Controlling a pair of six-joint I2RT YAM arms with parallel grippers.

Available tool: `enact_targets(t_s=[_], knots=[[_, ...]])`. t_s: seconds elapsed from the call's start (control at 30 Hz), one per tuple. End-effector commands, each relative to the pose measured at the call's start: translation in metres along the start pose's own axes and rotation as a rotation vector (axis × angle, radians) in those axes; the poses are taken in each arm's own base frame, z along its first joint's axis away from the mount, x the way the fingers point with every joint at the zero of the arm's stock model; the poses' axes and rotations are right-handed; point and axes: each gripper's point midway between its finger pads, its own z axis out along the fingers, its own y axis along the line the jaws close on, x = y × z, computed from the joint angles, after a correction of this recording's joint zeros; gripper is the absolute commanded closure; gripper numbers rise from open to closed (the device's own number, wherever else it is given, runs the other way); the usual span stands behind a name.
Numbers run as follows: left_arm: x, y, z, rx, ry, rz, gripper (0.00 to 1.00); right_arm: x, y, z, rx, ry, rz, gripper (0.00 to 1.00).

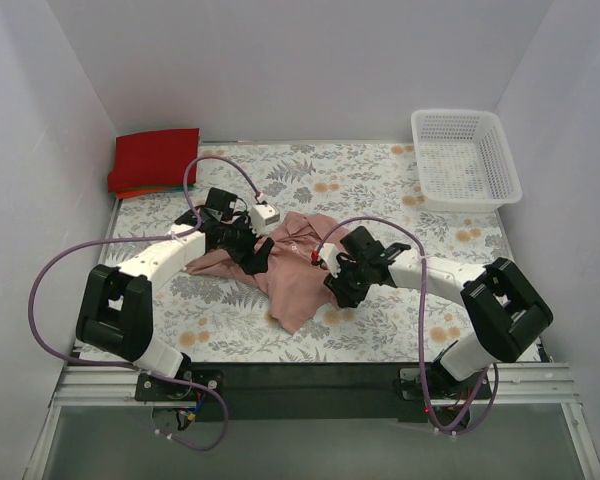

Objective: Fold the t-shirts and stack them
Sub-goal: Flatten the tshirt out

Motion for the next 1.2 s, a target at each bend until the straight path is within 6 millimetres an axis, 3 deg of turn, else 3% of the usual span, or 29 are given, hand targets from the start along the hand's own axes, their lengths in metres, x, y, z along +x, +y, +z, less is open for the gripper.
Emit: enact_targets(t_s=[0.0, 0.07, 0.27, 0.43, 0.57, 0.7, 0.93, 1.17], knots=[[0.008, 0.014, 0.0, -0.083, 0.012, -0.013, 0.29, 0.007, -0.012, 0.008, 0.071, 0.031, -0.018, 0.61], [0.02, 0.024, 0.0, -0.109, 0.035, -0.04, 0.3, 0.019, -0.021, 0.008, 0.116, 0.069, -0.01, 0.67], [0.053, 0.046, -0.012, -0.145, 0.094, -0.072, 0.34, 0.045, -0.039, -0.012, 0.139, 0.107, 0.036, 0.68], [0.073, 0.051, -0.015, -0.156, 0.135, -0.08, 0.37, 0.043, -0.042, -0.034, 0.139, 0.106, -0.002, 0.66], [0.06, 0.045, -0.018, -0.124, 0.091, -0.074, 0.37, 0.017, -0.026, -0.053, 0.085, 0.017, -0.038, 0.54], [0.044, 0.039, -0.023, -0.087, 0.045, -0.088, 0.36, 0.002, -0.01, -0.058, 0.057, -0.028, -0.067, 0.53], [0.029, 0.038, -0.027, -0.078, 0.009, -0.086, 0.36, -0.007, 0.008, -0.039, 0.02, -0.005, -0.091, 0.56], [0.02, 0.038, -0.031, -0.079, -0.013, -0.087, 0.35, 0.001, -0.007, -0.012, 0.08, 0.061, -0.067, 0.57]])
